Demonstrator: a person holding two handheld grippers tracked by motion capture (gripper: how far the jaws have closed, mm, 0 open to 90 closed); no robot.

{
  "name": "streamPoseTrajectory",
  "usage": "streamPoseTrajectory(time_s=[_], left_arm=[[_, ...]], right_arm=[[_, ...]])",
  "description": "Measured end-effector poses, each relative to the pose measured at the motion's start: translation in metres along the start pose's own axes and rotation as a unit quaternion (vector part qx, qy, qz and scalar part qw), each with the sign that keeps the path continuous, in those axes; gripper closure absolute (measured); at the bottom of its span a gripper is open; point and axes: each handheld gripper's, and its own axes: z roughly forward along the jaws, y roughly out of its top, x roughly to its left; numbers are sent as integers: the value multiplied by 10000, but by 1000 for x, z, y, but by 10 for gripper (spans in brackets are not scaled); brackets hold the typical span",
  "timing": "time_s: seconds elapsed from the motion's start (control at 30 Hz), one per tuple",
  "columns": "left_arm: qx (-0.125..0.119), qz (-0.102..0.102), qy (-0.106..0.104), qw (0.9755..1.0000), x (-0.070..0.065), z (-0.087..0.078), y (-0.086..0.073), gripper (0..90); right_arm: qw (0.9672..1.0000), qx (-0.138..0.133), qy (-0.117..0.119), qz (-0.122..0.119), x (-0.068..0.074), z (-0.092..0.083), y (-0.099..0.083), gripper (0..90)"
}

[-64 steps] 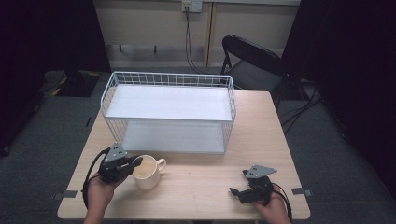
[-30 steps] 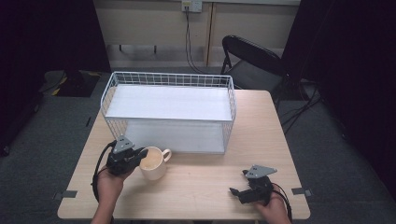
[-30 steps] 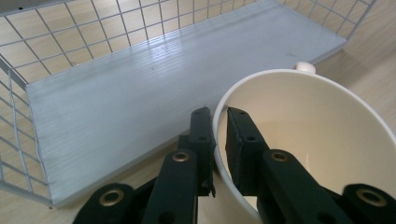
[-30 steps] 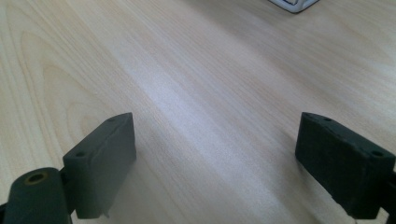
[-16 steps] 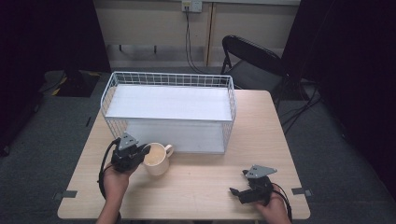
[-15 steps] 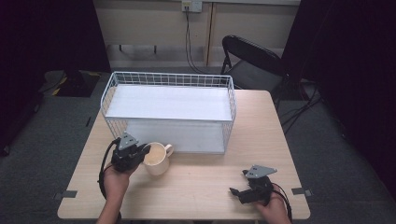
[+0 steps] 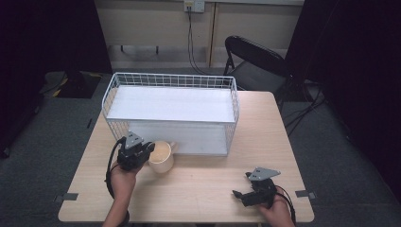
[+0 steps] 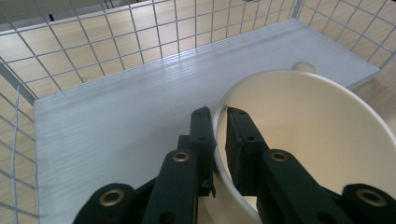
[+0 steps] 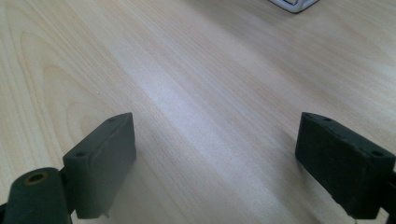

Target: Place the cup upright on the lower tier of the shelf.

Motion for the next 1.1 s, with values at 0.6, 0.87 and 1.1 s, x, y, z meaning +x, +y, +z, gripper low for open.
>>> streamPoseTrajectory(time_s=[0.6,0.87,1.1], left_arm=[[-56,-124,180,9997,-3,12,11,815],[-22,-207,378,9991,-3,18,13,815],[-37,-320,414,9986,-3,24,14,814]], right_arm=[[10000,1,0,0,0,0,0,117],[10000,3,-5,0,0,0,0,117],[10000,0,0,1,0,0,0,117]])
